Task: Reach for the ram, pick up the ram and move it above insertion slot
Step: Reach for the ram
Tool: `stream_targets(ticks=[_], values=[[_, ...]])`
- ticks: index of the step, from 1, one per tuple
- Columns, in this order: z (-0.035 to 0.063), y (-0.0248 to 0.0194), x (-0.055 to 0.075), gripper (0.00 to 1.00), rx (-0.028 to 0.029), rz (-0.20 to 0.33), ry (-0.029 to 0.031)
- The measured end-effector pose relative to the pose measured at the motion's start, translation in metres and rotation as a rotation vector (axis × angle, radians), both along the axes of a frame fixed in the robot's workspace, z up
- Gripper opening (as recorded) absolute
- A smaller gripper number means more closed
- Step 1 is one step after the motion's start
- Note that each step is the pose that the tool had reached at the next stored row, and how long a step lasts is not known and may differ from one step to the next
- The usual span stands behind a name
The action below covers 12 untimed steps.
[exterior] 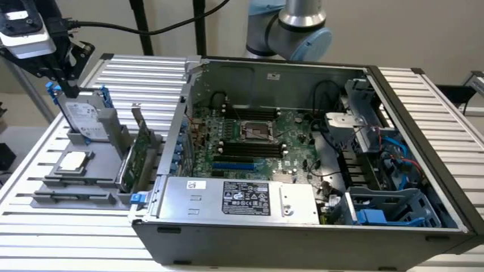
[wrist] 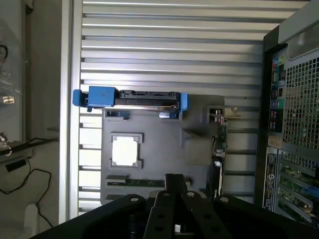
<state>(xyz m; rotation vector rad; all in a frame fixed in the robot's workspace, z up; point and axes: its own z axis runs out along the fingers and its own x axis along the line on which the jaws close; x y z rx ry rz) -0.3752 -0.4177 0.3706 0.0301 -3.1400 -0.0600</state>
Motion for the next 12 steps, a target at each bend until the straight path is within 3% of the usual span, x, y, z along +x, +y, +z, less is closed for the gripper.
stream_targets(ticks=[3,12], values=[[-0.0001,-0.0032,0.000,0.11,-0.0001,0.000,0.0001],[-0.0060,-0.0431,-0.007,0.11,0.0000,0.000,0.0001]])
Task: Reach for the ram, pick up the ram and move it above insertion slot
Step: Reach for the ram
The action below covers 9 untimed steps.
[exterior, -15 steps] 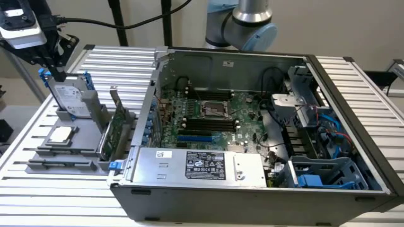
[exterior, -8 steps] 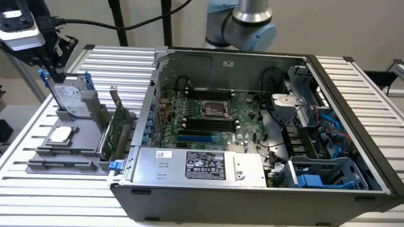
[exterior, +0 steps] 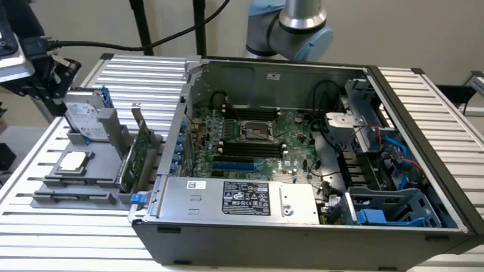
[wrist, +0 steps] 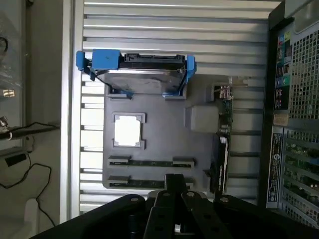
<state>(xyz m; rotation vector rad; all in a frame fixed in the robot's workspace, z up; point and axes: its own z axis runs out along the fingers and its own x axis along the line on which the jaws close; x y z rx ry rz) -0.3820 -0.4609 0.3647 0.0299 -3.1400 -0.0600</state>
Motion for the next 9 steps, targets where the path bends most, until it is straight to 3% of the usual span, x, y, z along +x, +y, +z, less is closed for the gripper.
stream_targets(ticks=[4,9], values=[[-0.0040,-0.0143,-0.007,0.11,0.0000,0.000,0.0000],[-0.0081,-0.0245,-0.017,0.11,0.0000,0.000,0.0003]])
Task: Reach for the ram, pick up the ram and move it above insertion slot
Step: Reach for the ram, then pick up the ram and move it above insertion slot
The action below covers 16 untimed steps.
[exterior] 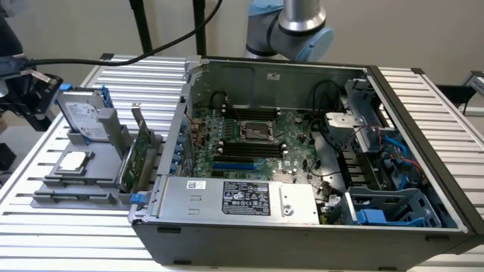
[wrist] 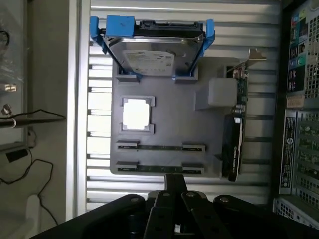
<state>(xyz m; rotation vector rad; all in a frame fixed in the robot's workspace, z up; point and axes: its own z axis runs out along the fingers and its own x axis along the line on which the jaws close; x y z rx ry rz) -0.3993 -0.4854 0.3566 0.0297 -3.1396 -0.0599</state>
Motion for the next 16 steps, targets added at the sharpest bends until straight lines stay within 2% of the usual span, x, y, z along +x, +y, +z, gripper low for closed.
stream_targets(ticks=[2,16], values=[[-0.0011,-0.0016,-0.0027,0.11,-0.0005,0.000,-0.0001],[-0.0010,-0.0017,-0.0028,0.11,-0.0008,0.000,0.0000]])
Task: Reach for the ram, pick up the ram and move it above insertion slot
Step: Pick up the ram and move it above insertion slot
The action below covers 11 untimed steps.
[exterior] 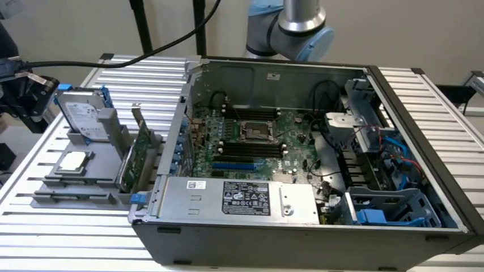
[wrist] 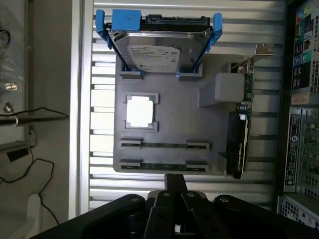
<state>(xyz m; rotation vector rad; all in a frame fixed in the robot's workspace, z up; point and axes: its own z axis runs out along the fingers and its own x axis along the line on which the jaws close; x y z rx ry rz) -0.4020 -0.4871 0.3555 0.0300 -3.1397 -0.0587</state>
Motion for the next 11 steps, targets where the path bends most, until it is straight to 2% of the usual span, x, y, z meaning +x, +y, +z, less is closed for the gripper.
stream_targets(ticks=[7,11], values=[[0.0000,0.0001,-0.0001,0.11,-0.0003,0.005,0.0002],[-0.0001,0.0002,-0.0001,0.11,-0.0003,0.076,-0.0001]])
